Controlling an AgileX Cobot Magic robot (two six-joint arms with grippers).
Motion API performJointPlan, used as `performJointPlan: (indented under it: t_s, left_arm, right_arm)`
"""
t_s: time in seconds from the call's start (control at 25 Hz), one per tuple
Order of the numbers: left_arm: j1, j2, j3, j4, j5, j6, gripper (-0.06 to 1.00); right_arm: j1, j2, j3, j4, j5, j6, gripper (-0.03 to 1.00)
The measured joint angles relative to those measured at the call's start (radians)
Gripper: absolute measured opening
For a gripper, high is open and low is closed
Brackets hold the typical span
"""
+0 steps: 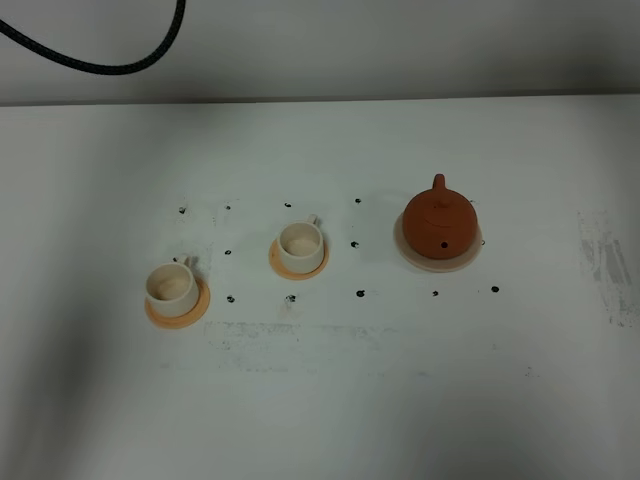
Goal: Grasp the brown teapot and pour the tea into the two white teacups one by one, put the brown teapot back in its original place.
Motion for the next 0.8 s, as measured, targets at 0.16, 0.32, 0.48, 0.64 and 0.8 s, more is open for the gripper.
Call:
performJointPlan:
  t_s: [0.16, 0.32, 0.48, 0.64, 0.8]
  left_arm:
    - [-0.039, -0.086, 0.047, 0.127, 0.026, -0.06, 0.42]
    - [-0.083, -0.185, 0.173, 0.213, -0.01, -0.096, 0.42]
    - [-0.09, -0.307, 0.285, 0.256, -0.002, -0.162, 0.42]
    - [-0.09, -0.456, 0.42, 0.295, 0.023, -0.21, 0.4]
    - [-0.09, -0.651, 0.612, 0.317, 0.0, -0.25, 0.37]
  right_arm:
    - [0.0, -0.114, 0.09, -0.022, 0.002, 0.008, 0.59]
    - [0.0, -0.217, 0.186, -0.023, 0.001, 0.006, 0.59]
    - [0.015, -0.315, 0.299, -0.068, 0.001, -0.02, 0.58]
    - [0.098, -0.396, 0.426, -0.253, 0.001, -0.052, 0.57]
    - [0.184, -0.426, 0.5, -0.367, 0.004, -0.044, 0.57]
